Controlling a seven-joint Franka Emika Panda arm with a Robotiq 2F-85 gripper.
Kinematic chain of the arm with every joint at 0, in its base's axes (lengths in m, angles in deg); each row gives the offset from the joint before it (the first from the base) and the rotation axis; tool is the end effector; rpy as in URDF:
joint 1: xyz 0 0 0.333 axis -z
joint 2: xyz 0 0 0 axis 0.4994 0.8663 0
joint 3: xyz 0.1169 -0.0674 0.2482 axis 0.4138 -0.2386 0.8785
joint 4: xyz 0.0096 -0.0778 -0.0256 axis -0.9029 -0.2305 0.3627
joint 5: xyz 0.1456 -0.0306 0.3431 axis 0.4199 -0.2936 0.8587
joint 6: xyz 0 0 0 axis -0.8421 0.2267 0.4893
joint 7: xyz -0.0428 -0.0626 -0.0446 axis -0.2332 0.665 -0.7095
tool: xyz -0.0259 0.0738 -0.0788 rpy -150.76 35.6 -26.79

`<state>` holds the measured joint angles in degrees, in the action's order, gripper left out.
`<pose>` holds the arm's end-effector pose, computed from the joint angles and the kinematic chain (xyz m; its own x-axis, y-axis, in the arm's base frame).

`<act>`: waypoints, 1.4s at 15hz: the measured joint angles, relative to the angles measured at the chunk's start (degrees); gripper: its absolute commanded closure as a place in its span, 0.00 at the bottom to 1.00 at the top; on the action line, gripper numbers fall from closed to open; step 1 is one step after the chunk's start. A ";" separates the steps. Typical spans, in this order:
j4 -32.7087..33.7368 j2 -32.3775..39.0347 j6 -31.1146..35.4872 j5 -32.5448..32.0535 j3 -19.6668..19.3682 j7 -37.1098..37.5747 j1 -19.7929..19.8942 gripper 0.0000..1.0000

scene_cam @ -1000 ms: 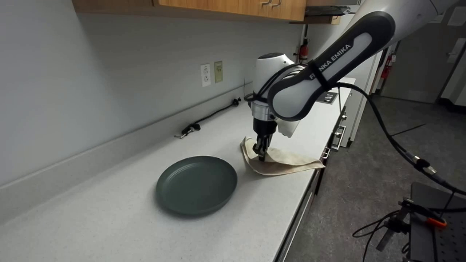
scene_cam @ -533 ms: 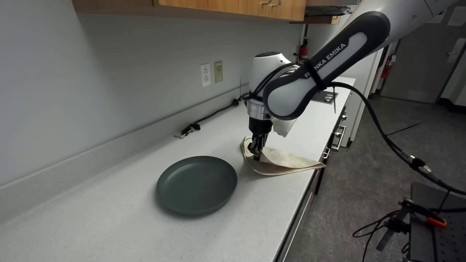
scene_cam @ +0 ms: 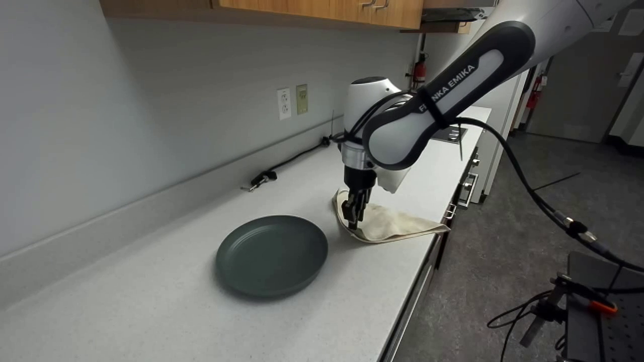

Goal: Fold the towel into a triangle twice

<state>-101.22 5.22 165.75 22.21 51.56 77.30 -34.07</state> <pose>0.6178 0.0663 0.1966 0.9810 0.1914 0.0318 0.1899 -0.9808 0.0431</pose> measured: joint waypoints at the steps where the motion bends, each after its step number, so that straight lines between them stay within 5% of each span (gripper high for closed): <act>1: -0.02 -0.05 0.00 0.00 -0.13 0.00 0.01 0.20; 4: -0.54 -0.70 0.00 -0.06 -0.65 0.15 0.01 0.01; 21: -17.41 -13.61 -4.94 -2.70 -7.50 1.14 3.18 0.00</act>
<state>-118.63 -8.38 160.82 19.50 44.06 78.44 -30.89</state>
